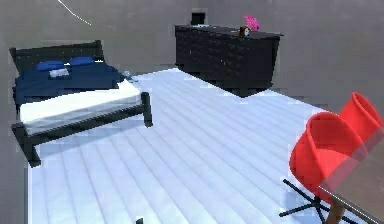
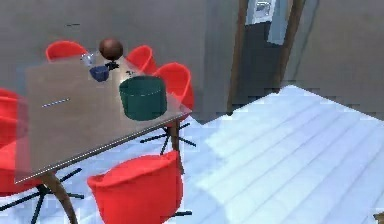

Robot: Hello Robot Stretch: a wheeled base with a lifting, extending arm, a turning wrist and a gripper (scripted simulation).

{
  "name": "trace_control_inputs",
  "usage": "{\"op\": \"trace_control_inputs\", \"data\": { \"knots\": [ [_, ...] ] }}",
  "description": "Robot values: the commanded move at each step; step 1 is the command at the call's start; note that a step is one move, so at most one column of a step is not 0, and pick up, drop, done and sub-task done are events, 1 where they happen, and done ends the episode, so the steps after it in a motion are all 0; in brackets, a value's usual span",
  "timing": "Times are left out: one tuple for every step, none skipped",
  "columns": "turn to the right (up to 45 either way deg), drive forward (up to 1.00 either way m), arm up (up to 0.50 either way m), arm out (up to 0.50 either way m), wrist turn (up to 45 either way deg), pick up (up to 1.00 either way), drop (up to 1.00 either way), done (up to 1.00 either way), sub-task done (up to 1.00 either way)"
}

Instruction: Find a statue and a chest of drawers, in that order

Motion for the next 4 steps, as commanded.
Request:
{"op": "trace_control_inputs", "data": {
  "knots": [
    [3.0, 0.00, 0.00, 0.00, 0.0, 0.00, 0.00, 0.00, 0.00],
    [0.0, 0.95, 0.00, 0.00, 0.0, 0.00, 0.00, 0.00, 0.00],
    [15.0, 0.00, 0.00, 0.00, 0.0, 0.00, 0.00, 0.00, 0.00],
    [0.0, 1.00, 0.00, 0.00, 0.0, 0.00, 0.00, 0.00, 0.00]
  ]
}}
